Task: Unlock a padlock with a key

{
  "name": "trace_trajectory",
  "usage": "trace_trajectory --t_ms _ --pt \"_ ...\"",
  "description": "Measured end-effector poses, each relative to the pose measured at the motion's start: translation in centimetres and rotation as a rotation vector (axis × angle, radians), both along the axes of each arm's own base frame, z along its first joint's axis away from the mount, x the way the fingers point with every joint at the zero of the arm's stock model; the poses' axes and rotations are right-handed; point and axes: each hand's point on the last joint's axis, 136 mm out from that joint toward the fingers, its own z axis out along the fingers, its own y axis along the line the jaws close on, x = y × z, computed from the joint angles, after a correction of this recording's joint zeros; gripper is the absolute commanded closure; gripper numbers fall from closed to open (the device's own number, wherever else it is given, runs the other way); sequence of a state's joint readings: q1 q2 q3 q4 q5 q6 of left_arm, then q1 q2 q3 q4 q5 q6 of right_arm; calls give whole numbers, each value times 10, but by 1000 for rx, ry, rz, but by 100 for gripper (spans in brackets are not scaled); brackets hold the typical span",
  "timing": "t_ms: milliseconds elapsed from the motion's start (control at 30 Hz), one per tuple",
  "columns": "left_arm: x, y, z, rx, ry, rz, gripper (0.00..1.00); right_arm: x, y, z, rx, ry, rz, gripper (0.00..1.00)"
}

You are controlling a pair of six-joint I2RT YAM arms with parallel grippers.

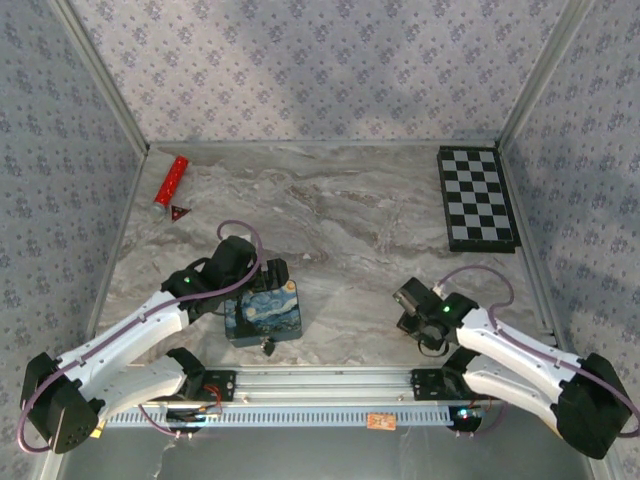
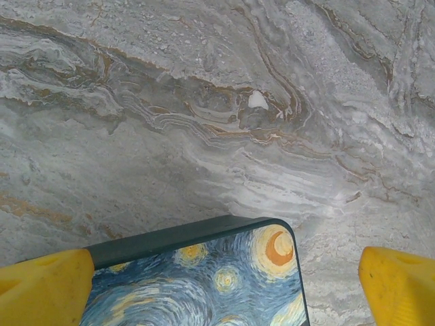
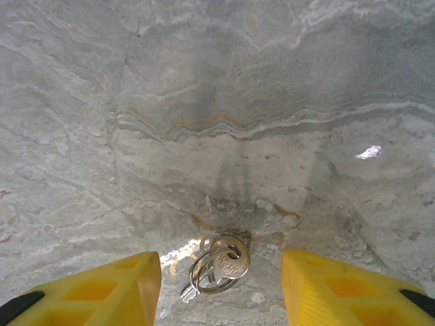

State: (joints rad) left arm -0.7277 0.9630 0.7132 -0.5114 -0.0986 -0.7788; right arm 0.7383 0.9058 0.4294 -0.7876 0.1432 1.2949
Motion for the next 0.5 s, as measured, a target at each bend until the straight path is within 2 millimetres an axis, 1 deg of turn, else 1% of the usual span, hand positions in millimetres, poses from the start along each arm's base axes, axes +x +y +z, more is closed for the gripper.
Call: trace_trajectory --t_ms 267,400,500 --pt "0 1 0 0 -4 3 0 2 1 -9 -39 37 20 58" --pt "0 2 0 2 -6 5 0 0 -1 -10 -67 61 33 67" --pt "0 2 0 2 -6 5 0 -1 -3 -10 -79 66 37 72"
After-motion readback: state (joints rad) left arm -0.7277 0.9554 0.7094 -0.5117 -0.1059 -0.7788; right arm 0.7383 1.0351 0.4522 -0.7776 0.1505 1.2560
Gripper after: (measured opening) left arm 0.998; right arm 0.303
